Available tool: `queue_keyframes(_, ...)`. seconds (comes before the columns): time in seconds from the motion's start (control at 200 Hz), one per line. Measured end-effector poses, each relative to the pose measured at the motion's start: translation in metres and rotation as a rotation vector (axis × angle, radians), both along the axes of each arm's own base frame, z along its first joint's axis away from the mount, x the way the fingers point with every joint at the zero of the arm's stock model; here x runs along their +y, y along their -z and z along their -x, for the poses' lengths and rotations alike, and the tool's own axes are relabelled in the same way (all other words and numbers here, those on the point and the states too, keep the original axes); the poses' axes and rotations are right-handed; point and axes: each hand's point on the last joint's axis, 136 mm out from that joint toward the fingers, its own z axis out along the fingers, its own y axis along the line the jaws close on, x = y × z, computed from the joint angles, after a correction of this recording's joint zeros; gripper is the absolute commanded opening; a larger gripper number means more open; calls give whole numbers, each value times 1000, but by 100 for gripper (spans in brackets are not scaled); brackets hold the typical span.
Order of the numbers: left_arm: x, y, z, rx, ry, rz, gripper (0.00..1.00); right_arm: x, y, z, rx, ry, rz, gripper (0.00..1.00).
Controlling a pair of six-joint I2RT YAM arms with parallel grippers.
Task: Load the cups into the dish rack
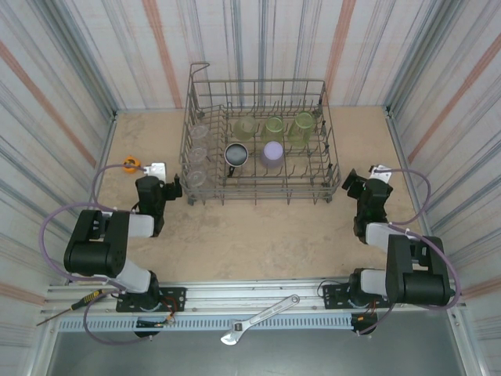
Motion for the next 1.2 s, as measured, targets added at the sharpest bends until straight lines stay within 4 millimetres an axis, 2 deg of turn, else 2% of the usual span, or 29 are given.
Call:
queue_keyframes(0.336, -1, 0, 0, 0, 4, 1, 99, 19, 24, -11, 29, -79, 57, 99)
queue_keyframes(0.797, -2, 0, 0, 0, 13, 6, 99, 26, 17, -25, -2, -96, 131, 99)
queue_keyframes(0.982, -3, 0, 0, 1, 19, 10, 98, 25, 21, -33, 35, -123, 107, 99)
queue_keyframes(1.202, 2, 2, 0, 7, 20, 21, 99, 25, 27, -31, 61, -137, 96, 99)
